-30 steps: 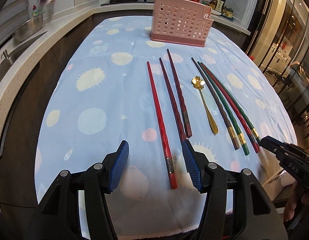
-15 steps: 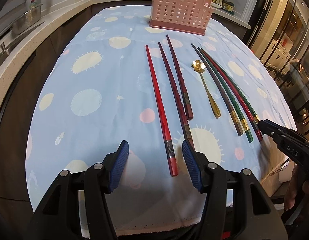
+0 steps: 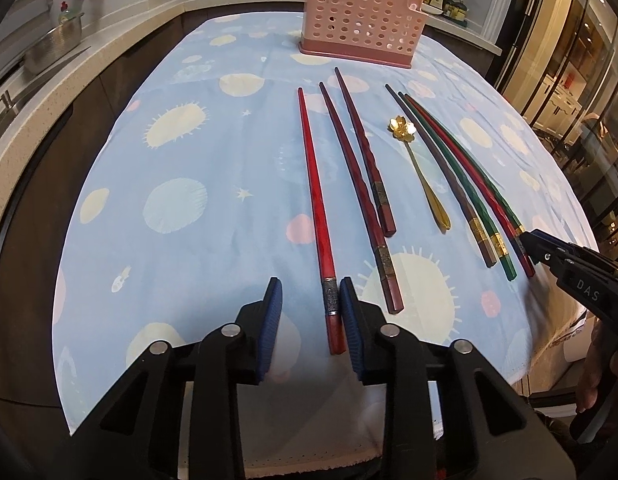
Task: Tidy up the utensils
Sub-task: 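Grasp a red chopstick with the left tool while the right tool grasps a green chopstick, then lift both chopsticks and carry them over the pink holder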
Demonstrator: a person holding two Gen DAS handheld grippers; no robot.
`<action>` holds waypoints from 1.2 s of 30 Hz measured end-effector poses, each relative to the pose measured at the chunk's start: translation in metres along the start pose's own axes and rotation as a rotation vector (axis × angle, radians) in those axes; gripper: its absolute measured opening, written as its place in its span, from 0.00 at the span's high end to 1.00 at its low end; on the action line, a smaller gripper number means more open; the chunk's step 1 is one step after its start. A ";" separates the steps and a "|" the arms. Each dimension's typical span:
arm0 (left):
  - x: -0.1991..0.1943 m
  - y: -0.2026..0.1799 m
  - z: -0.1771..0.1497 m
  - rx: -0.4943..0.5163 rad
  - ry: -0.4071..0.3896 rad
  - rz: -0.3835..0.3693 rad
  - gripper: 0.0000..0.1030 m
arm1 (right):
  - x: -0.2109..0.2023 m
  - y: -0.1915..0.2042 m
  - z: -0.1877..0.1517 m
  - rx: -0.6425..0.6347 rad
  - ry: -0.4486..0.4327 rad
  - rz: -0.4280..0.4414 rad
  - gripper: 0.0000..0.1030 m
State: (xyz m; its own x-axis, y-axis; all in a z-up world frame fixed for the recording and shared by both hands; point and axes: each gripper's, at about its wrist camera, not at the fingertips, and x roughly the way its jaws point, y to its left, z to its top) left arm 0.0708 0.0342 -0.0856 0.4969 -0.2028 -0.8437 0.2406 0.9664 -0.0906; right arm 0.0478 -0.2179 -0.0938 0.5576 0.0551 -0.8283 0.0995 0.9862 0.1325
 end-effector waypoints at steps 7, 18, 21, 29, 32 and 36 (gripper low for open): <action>-0.001 -0.005 -0.002 0.014 0.011 -0.044 0.92 | -0.001 0.001 -0.001 -0.003 0.002 0.012 0.91; -0.009 -0.002 0.000 -0.010 0.011 -0.083 0.93 | -0.016 0.000 -0.002 -0.006 -0.037 0.014 0.93; -0.016 -0.001 0.002 -0.014 -0.006 -0.090 0.92 | -0.024 -0.002 0.001 -0.001 -0.059 0.015 0.93; -0.048 0.002 0.024 -0.023 -0.097 -0.109 0.92 | -0.050 -0.011 0.017 0.019 -0.137 0.029 0.93; -0.063 0.003 0.039 -0.022 -0.152 -0.110 0.93 | -0.062 -0.014 0.028 0.023 -0.178 0.035 0.93; -0.078 0.003 0.061 -0.010 -0.218 -0.101 0.93 | -0.078 -0.016 0.046 0.022 -0.237 0.042 0.93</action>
State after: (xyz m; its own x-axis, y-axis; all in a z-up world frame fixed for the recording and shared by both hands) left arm 0.0835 0.0437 0.0126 0.6392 -0.3269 -0.6961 0.2909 0.9407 -0.1746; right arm 0.0412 -0.2449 -0.0063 0.7389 0.0550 -0.6716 0.0886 0.9801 0.1777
